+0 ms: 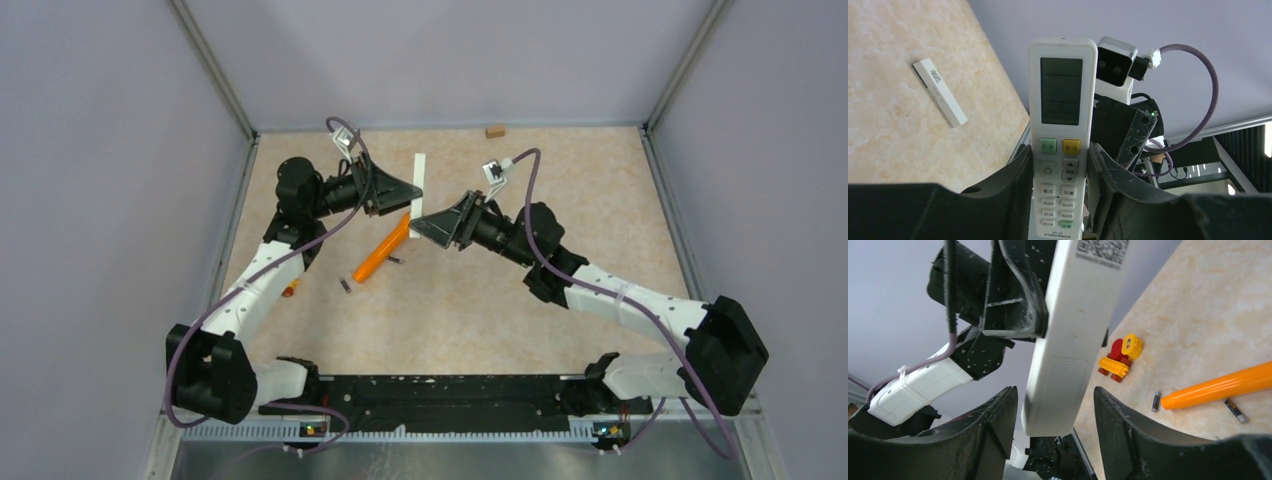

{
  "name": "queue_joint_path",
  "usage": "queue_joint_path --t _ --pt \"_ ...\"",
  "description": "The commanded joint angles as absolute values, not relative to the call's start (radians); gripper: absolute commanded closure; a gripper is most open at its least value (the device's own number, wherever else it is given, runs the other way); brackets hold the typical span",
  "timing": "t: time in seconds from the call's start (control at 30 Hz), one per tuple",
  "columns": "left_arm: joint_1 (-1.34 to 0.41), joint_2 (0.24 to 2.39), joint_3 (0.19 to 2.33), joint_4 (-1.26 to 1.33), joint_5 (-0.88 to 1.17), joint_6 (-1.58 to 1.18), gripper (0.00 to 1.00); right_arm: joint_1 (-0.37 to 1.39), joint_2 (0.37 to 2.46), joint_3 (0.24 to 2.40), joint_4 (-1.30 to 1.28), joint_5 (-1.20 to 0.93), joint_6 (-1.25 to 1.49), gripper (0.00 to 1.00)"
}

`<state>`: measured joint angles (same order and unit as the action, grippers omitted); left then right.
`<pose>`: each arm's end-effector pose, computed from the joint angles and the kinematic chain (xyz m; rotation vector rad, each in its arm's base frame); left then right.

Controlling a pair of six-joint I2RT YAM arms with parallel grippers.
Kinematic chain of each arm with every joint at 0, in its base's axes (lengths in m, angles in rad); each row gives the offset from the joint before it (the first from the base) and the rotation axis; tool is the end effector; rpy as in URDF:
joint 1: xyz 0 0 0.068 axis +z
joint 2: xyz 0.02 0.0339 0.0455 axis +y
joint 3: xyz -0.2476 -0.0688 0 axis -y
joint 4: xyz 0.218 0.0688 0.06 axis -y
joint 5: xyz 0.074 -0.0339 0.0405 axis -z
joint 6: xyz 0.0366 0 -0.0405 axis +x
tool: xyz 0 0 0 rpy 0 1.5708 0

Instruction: Load the batteries into the remote control

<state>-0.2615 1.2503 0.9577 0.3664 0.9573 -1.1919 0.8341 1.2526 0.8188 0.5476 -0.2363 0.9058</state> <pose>0.2462 -0.0969 0.3501 0.0822 1.8555 -1.7887 0.1780 0.2090 0.3239 -0.1611 1.6655 1.5479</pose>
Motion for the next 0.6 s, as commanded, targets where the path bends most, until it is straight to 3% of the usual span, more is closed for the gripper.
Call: queue_joint_path --t 0.0,0.17,0.23,0.3,0.4,0.5,0.57 --pt "-0.268 1.236 0.93 0.532 1.005 -1.256 0.99 0.84 1.259 0.861 0.665 -0.272 0.885 0.46" --pt "-0.268 1.243 0.895 0.568 0.979 -1.219 0.93 0.809 1.292 0.88 0.646 -0.344 0.868 0.73" --pt "-0.268 1.249 0.889 0.595 0.97 -1.221 0.92 0.806 1.297 0.89 0.606 -0.349 0.832 0.78" --pt "-0.268 1.251 0.887 0.604 0.962 -1.213 0.91 0.804 1.297 0.895 0.584 -0.339 0.798 0.73" --pt "-0.268 1.245 0.885 0.611 0.946 -1.204 0.92 0.803 1.315 0.909 0.593 -0.347 0.772 0.5" --pt "-0.268 1.234 0.883 0.614 0.931 -1.198 0.93 0.8 1.359 0.932 0.612 -0.389 0.784 0.48" --pt "-0.267 1.224 0.881 0.61 0.919 -1.19 0.93 0.797 1.377 0.935 0.649 -0.408 0.81 0.53"
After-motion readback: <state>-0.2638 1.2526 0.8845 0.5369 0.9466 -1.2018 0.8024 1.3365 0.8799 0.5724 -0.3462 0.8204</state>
